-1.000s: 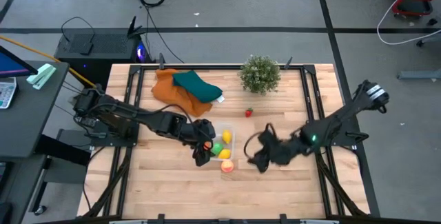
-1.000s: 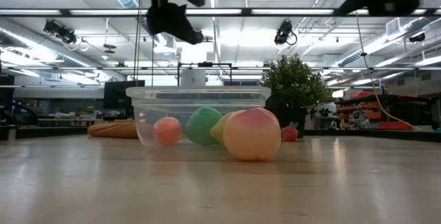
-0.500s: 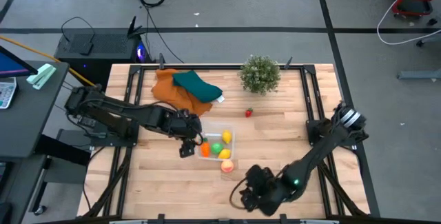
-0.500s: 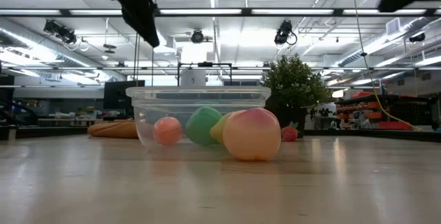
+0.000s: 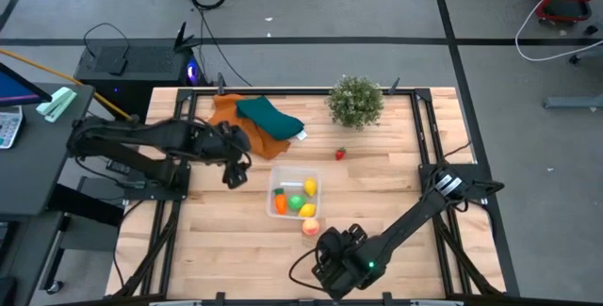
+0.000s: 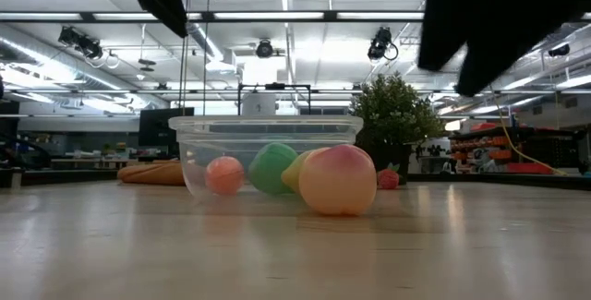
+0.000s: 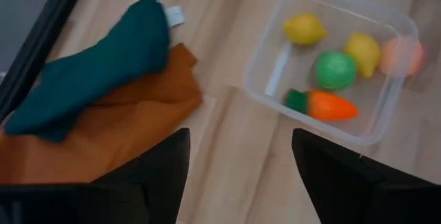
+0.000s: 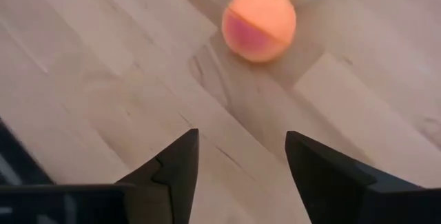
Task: Pick and placing Produce into tupperware
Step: Put the orange peach into the transparent container
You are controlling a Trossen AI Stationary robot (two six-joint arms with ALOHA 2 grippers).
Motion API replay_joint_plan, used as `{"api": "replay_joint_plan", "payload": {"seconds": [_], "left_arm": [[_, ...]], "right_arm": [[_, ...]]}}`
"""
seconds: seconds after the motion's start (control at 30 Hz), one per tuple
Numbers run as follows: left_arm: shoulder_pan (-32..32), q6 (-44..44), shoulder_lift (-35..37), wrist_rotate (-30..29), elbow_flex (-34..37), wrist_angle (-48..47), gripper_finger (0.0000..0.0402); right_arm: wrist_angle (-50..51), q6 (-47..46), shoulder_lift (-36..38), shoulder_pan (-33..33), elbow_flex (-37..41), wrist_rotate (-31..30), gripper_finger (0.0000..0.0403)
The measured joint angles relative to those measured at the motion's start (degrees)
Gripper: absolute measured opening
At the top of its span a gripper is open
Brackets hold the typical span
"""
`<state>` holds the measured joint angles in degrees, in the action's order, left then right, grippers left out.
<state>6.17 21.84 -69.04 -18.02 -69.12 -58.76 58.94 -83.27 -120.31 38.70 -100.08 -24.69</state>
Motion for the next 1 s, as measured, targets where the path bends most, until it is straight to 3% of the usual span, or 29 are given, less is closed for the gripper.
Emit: {"api": "replay_joint_plan", "payload": {"seconds": [0.23,0.53,0.73,0.87,1.0], "left_arm": [[-1.85,0.01,4.77,-1.38,0.00,-4.88,0.0259],[-2.21,1.90,9.55,-2.99,-0.02,-6.17,0.0255],[-2.21,3.02,11.26,-2.84,-0.02,-7.88,0.0255],[-2.21,2.38,12.07,-2.84,-0.02,-8.29,0.0254],[-2.27,-0.16,12.18,-2.85,-0.01,-8.35,0.0248]], "right_arm": [[-2.38,-8.49,-4.02,3.17,0.24,0.77,0.0200],[-2.86,-18.42,-8.20,6.90,0.24,-11.64,0.0169],[-6.23,-17.95,-10.16,6.21,0.27,-14.18,0.0166],[-12.67,-11.37,-10.79,5.10,0.29,-14.28,0.0173],[-17.21,-8.61,-10.82,3.24,0.27,-10.30,0.0192]]}}
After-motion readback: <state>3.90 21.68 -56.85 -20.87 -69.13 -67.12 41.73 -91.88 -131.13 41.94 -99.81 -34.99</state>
